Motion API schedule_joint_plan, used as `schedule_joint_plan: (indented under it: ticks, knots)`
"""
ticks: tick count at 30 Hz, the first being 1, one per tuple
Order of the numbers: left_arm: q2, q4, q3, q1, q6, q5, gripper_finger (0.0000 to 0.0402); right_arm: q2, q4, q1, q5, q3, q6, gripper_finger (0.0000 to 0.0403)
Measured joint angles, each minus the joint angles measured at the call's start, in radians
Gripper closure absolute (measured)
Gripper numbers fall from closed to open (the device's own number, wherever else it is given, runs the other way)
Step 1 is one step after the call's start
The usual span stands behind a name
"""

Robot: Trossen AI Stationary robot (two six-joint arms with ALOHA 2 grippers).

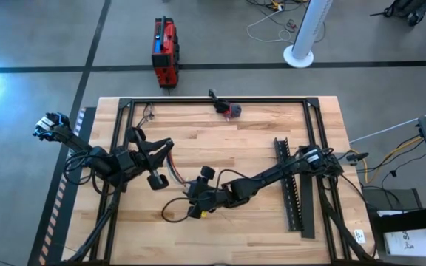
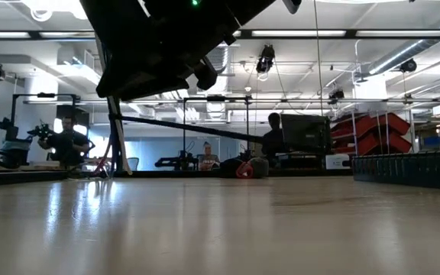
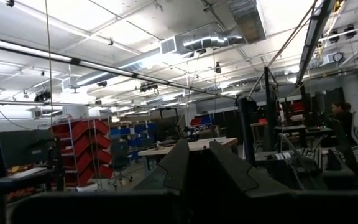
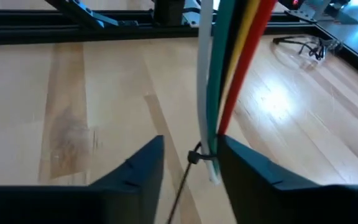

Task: Ziptie cables
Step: Close the cables together using a zip tie

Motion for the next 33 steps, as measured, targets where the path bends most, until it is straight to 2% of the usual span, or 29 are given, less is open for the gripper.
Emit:
schedule_joint_plan:
  ticks: [4,9,15,20,26,29,33]
  knots:
    - [0.0,-0.001,0.0,0.0,-0.014,0.0,0.0373,0.016,0.006,-0.021,0.002,0.0,0.01,0.021]
    - [0.0,-0.003,0.0,0.0,-0.017,0.0,0.0373,0.045,0.022,-0.029,0.022,0.0,0.01,0.018]
    - [0.0,-0.01,0.0,0.0,-0.018,0.0,0.0373,0.047,0.016,-0.018,0.118,0.0,0.005,0.0176]
    - [0.0,-0.01,0.0,0.0,-0.018,0.001,0.0373,0.04,0.02,-0.005,0.137,0.0,-0.007,0.0188]
    - [0.0,-0.01,0.0,0.0,-0.018,0.001,0.0373,0.039,0.015,-0.009,0.131,0.0,0.01,0.0234]
    - [0.0,-0.01,0.0,0.0,-0.018,0.001,0.0373,0.039,0.015,-0.006,0.123,0.0,0.007,0.0282]
    - [0.002,-0.01,0.0,0.0,-0.018,0.001,0.0373,0.039,0.016,-0.01,0.075,0.0,0.01,0.0368]
